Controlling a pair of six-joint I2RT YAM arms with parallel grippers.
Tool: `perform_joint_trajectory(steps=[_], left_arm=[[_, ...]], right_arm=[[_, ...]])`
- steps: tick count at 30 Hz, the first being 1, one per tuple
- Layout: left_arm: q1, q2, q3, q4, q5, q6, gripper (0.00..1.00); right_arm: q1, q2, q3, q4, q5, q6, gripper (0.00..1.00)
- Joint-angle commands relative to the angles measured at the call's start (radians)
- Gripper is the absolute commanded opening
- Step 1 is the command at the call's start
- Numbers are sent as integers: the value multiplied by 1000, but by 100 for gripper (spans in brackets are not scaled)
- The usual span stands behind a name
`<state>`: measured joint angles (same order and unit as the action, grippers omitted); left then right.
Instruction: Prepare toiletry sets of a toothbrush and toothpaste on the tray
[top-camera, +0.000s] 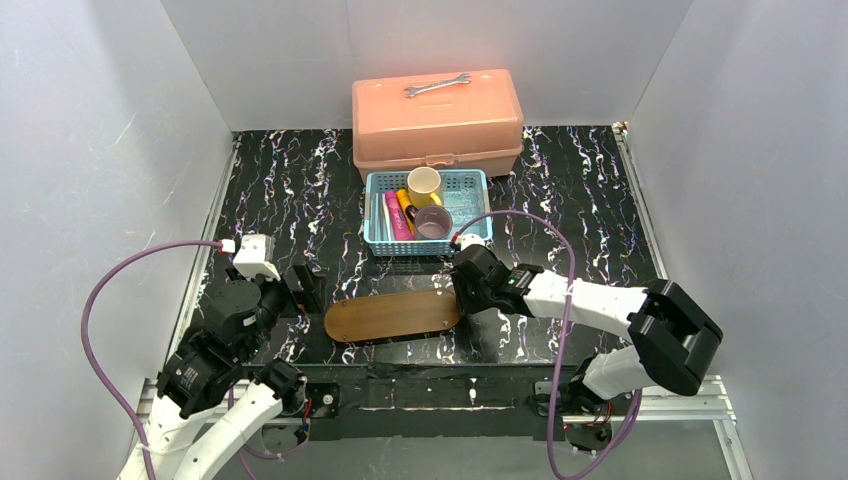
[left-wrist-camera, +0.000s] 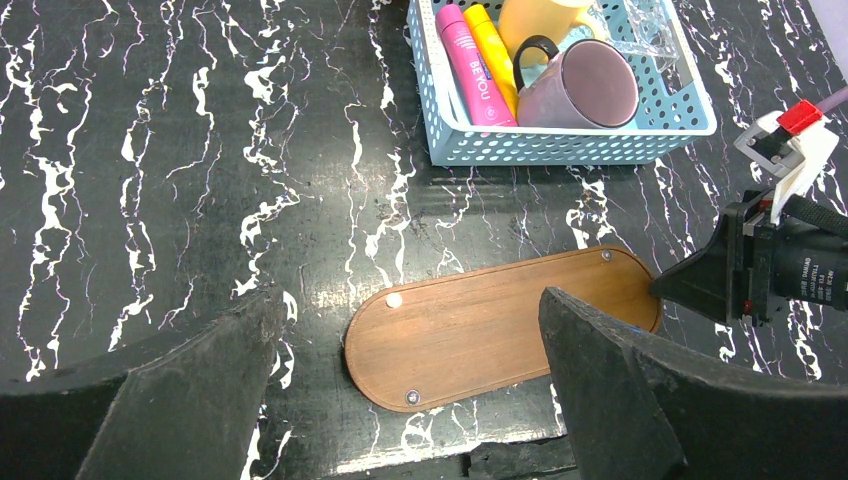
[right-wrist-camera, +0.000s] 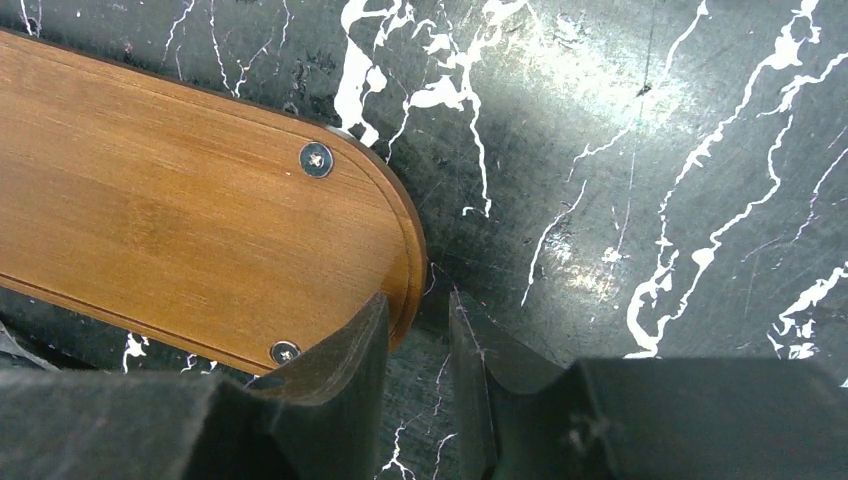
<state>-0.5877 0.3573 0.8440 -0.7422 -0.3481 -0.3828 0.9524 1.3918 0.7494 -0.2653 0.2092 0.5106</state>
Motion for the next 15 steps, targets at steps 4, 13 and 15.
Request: perform_joint_trajectory(steps=[4,13,15], left_arm=[[-3,4,-4,-10,-12,-2,99],[-3,2,-3,-9,-12,-2,99],[-3,3,-3,-9,-14,-2,100]], right_arm=[[6,23,34,-40,80,-28,36],[6,5,32,-105,154,-44,35],[6,1,27,-119,169,-44,35]])
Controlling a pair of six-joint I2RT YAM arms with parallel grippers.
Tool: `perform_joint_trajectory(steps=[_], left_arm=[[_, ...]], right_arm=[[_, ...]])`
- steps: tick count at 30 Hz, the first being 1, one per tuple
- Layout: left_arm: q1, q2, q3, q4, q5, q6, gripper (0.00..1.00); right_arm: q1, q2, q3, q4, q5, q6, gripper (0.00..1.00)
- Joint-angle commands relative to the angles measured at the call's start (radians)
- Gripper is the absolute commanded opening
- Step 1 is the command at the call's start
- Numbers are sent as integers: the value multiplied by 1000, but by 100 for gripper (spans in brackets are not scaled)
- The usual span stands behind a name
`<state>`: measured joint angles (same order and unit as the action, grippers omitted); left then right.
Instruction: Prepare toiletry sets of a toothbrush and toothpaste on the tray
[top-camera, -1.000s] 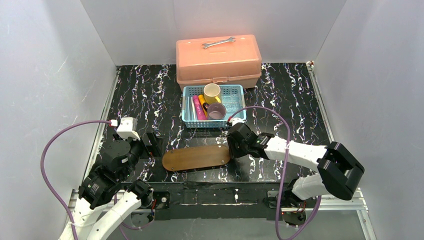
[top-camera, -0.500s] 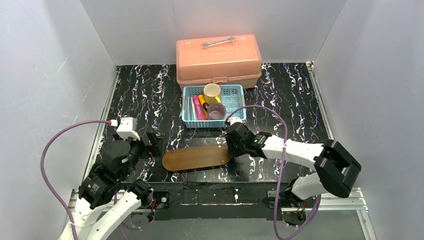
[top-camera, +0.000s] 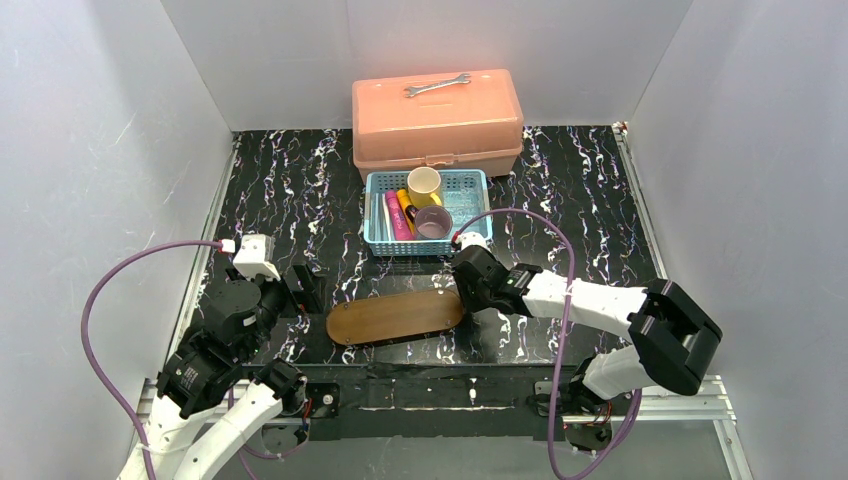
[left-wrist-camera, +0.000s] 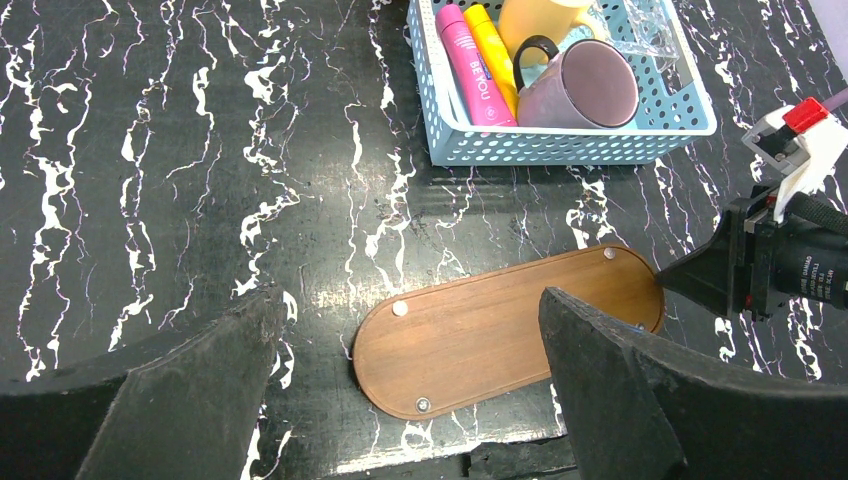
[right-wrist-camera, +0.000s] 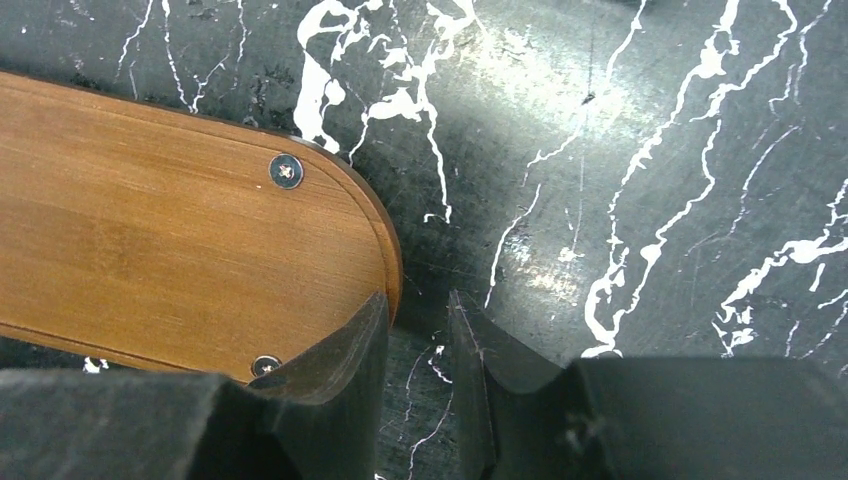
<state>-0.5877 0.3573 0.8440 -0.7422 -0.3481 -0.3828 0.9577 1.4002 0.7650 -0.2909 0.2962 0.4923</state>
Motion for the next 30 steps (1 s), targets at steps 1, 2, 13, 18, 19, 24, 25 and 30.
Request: perform_joint_trajectory(steps=[1,2,13,18,19,24,25,30], left_arm=[[-4,2,-3,-9,-14,-2,99],[-3,2,-3,-9,-14,-2,99],[-3,0,-3,-9,-11,-3,99],[-3,0,-4,-9,-11,-4,99],[-3,0,-5,-9,-11,-4,99],[-3,-1,-5,-9,-9,-4,99],[-4,1,-5,-9,-9,-4,99],[-3,2,-6,-9,-8,-4,99]], right_arm=[[1,-12,8,-99,90,-26,35],[1,-17,3,-107,101,-25,35],[1,-95,-39,-173,165,-3,34],[1,-129,-72,-188,167,13,34],[1,-135,-77,-190,167,14,34],[1,-165,-96,-207,175,22,34],[1,-169,-98,-212,176,24,34],[1,-186,-108,-230,176,38,34]])
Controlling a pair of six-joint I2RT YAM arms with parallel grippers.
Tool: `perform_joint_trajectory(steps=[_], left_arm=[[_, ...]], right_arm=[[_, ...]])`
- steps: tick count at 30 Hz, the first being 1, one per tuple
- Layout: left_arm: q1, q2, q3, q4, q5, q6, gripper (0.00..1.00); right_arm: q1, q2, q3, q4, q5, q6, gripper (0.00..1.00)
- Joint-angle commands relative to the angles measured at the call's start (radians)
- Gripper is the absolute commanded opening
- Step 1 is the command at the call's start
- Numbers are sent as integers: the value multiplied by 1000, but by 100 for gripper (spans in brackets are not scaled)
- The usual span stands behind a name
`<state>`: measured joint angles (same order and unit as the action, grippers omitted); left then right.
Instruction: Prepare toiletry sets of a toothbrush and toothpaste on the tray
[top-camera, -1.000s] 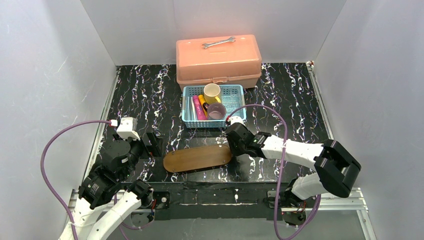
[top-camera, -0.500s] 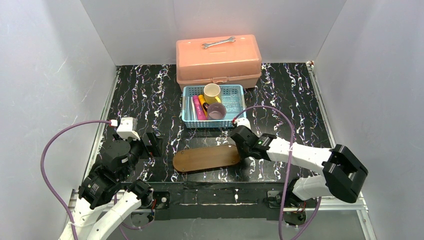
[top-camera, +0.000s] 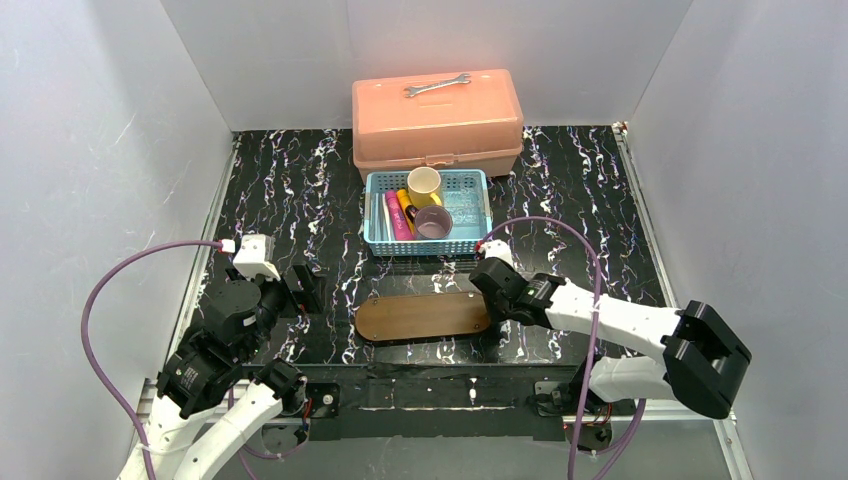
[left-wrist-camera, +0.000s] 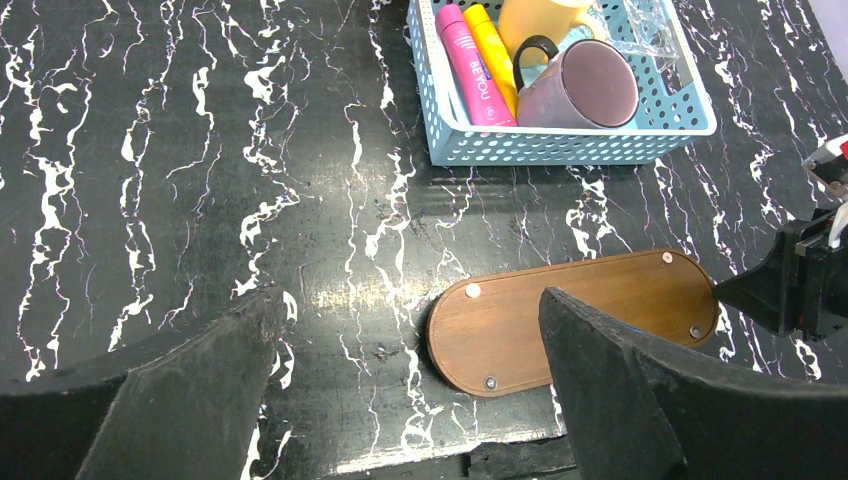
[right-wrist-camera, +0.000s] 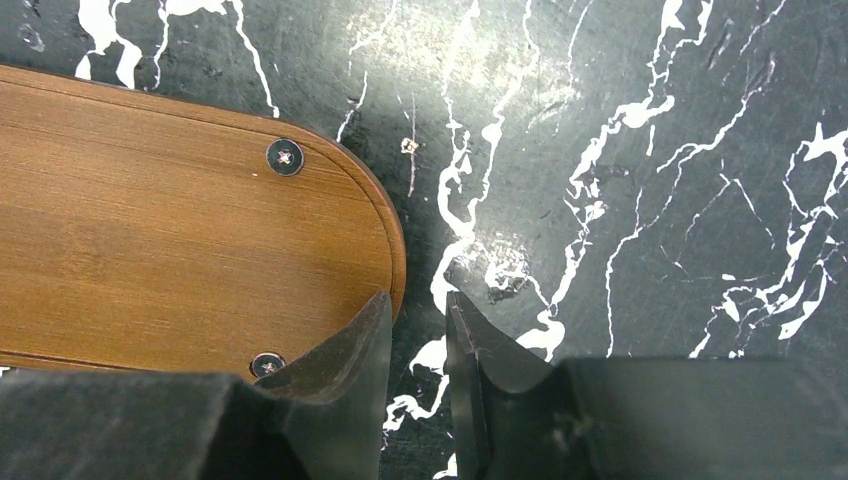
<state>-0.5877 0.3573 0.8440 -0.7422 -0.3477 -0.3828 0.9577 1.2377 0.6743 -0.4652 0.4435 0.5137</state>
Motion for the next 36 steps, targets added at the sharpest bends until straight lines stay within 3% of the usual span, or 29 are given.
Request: perform_joint_trajectory(steps=[1,7,14,24,36], left_arm=[[-3,2,-5,-9,-8,-5,99],[-3,4,-5,-9,-4,-5,99],[-4,1,-5,-9,0,-5,99],[-3,14,-5,-9,9,-10,99],[-3,31,-5,-10,27,-14,99]], right_arm=[[1,-27,-17,-60,29,18,34],[1,-69,43,-72,29,7,35],[-2,-73,198,-93,72,-64,45],[-23,-30,365,-15,120,-99,51],[-28,184,601,69,-67,-192,54]])
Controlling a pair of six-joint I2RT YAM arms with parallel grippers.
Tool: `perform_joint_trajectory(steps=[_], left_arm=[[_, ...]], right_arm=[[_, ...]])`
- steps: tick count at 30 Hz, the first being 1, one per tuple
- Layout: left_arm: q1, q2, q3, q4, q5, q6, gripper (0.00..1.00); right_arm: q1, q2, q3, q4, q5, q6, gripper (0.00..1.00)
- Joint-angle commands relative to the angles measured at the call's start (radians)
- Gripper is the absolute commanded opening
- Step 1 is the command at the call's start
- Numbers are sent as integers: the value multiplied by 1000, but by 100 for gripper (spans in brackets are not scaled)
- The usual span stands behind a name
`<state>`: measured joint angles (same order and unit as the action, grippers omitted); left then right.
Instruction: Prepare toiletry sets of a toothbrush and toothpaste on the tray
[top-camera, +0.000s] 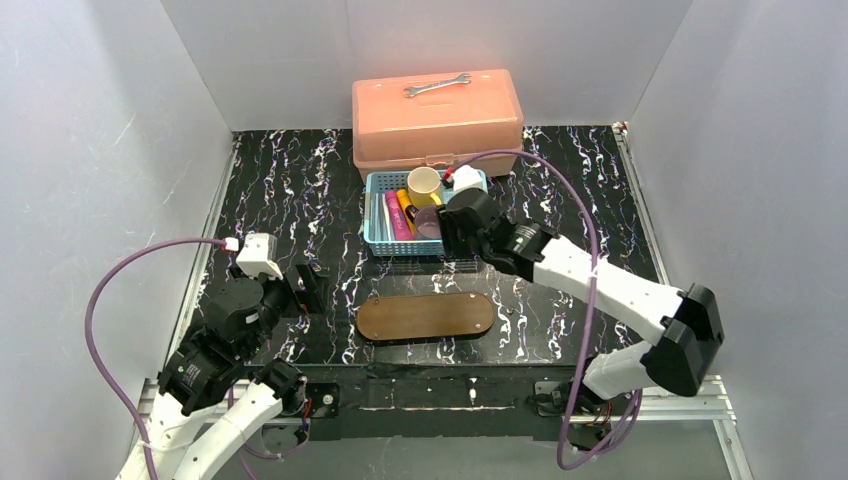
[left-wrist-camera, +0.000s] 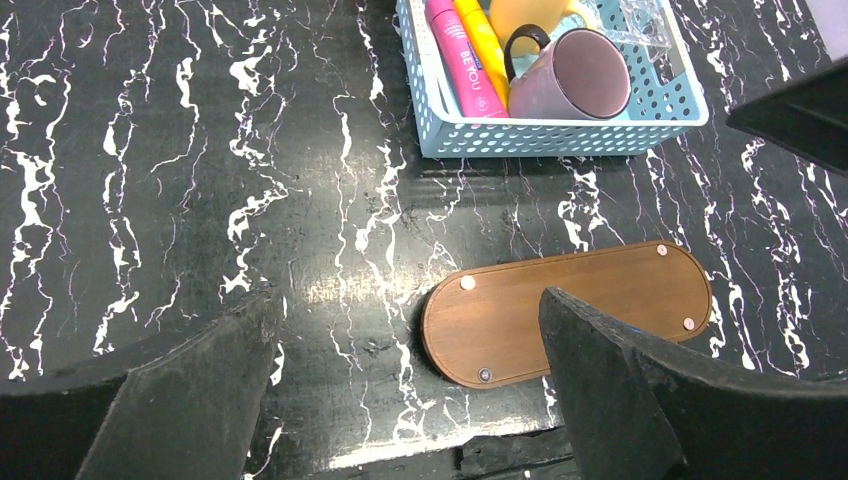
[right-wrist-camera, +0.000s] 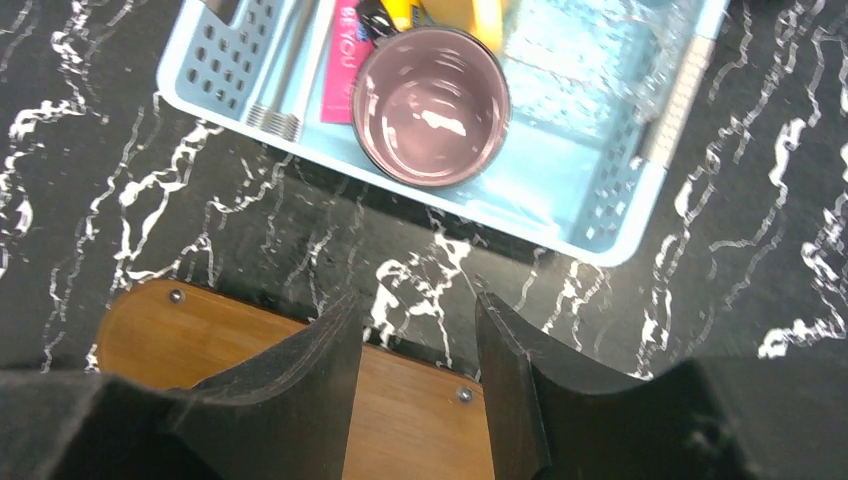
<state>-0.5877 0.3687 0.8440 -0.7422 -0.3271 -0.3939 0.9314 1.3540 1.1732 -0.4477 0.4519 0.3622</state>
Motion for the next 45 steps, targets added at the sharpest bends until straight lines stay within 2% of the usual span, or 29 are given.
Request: perform_joint_trajectory(steps=[1,7,17,37,41,45], left_arm=[[-3,20,-6,-10,7,-2,99],[-3,19,-5,-9,17,1,99],[-3,9,-4,-9,24,4,99],[-3,4,-3,-6,34,7,99],[-3,3,-3,-6,36,7,99],[-4,2,-3,-6,34,8,99]], right_arm=[[-2,92,125,50,-83,-40,55],[-2,231,250,28,-110,-45,56],[-16,433,411,-11,-111,-48,52],[-74,630,546,-44,-175,-25,46],[-74,671,559,-65,-147,-23,41],[-74,696,562,-80,-124,-35,31]])
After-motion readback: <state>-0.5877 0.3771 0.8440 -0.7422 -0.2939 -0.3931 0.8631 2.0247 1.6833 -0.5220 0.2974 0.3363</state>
